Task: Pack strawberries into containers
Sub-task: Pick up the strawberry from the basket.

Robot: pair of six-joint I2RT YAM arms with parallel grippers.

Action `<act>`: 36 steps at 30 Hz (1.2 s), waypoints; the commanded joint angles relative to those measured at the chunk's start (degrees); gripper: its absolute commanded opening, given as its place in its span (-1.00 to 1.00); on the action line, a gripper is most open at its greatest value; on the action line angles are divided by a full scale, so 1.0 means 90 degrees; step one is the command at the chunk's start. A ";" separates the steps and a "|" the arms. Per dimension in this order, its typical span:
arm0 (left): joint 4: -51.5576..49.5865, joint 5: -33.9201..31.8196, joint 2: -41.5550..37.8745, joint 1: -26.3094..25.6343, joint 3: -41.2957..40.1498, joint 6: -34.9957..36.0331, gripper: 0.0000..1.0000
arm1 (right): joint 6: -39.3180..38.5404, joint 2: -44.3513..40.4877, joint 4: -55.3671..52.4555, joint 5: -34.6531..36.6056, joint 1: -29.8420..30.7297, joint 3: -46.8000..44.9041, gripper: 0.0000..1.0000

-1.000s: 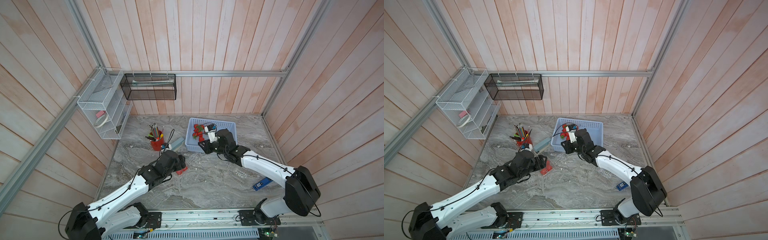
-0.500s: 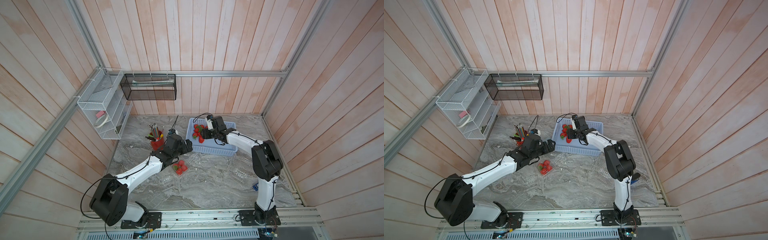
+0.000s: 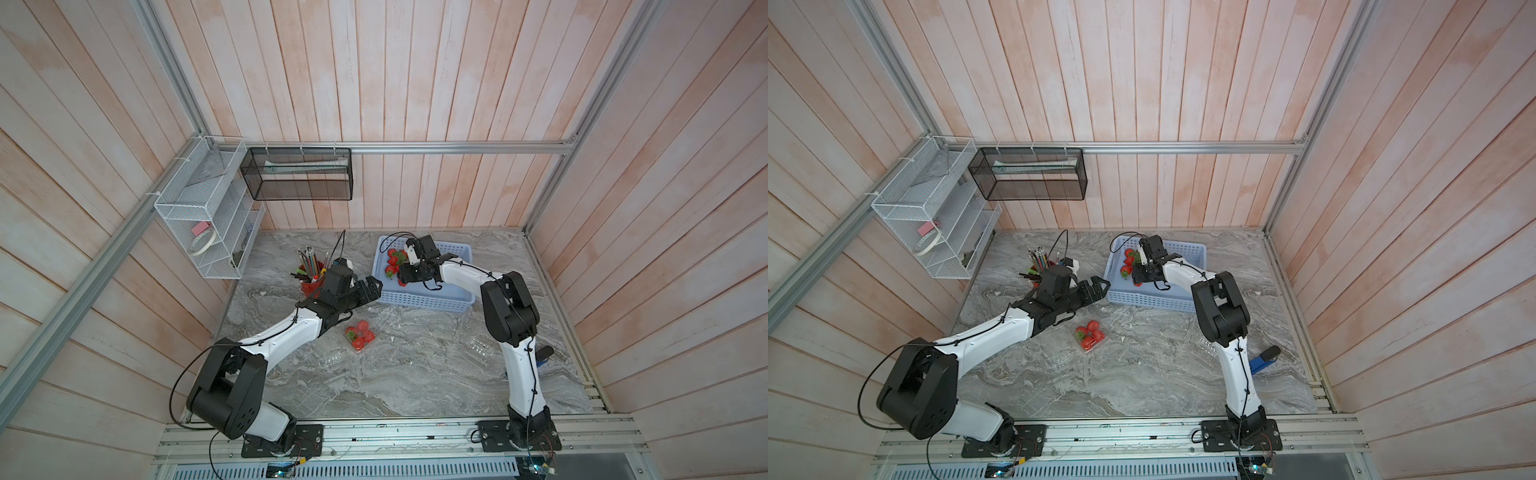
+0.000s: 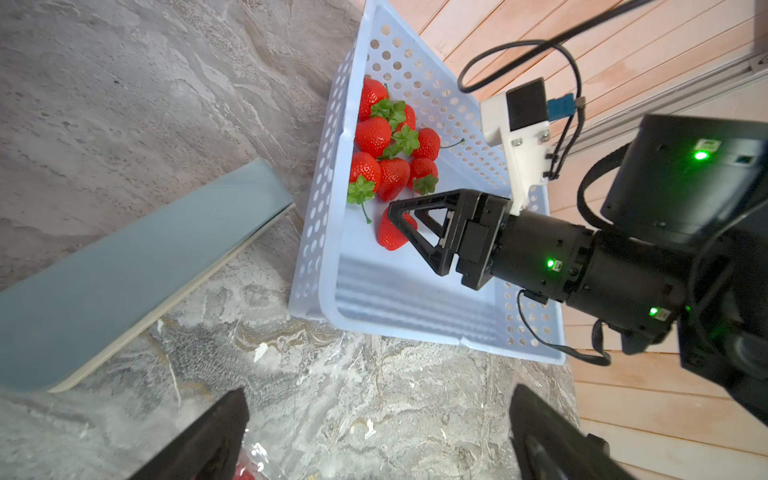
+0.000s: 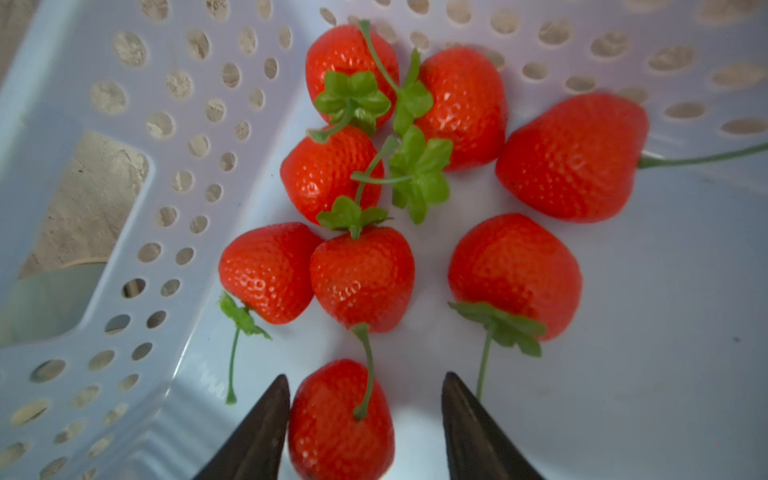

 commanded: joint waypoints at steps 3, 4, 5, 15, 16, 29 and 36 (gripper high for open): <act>0.0346 0.0257 0.0076 0.0061 -0.0261 -0.0098 1.00 | -0.0072 0.0357 -0.0535 -0.0135 0.0010 0.0322 0.09; 0.0363 0.0273 0.0083 0.0069 -0.0288 -0.0122 1.00 | -0.0090 0.0405 -0.0589 -0.0144 0.0012 0.0368 0.06; 0.0369 0.0277 0.0079 0.0088 -0.0308 -0.0132 1.00 | -0.0102 0.0468 -0.0656 -0.0144 0.0022 0.0433 0.04; 0.0353 0.0335 -0.0036 0.0100 -0.0401 -0.0202 1.00 | -0.0065 0.0439 -0.0838 -0.0190 0.0033 0.0444 -0.38; 0.0353 0.0354 -0.0075 0.0101 -0.0434 -0.0220 1.00 | -0.0049 0.0380 -0.0799 -0.0210 0.0028 0.0390 -0.44; 0.0104 0.0248 -0.0790 0.0100 -0.0840 -0.0310 0.99 | 0.0031 -0.0930 -0.0298 0.0028 0.0013 -0.0393 -0.81; 0.0002 0.0200 -0.1058 0.0100 -0.0918 -0.0271 0.99 | 0.0178 -0.2303 -0.0070 0.0352 -0.0053 -0.1353 -0.84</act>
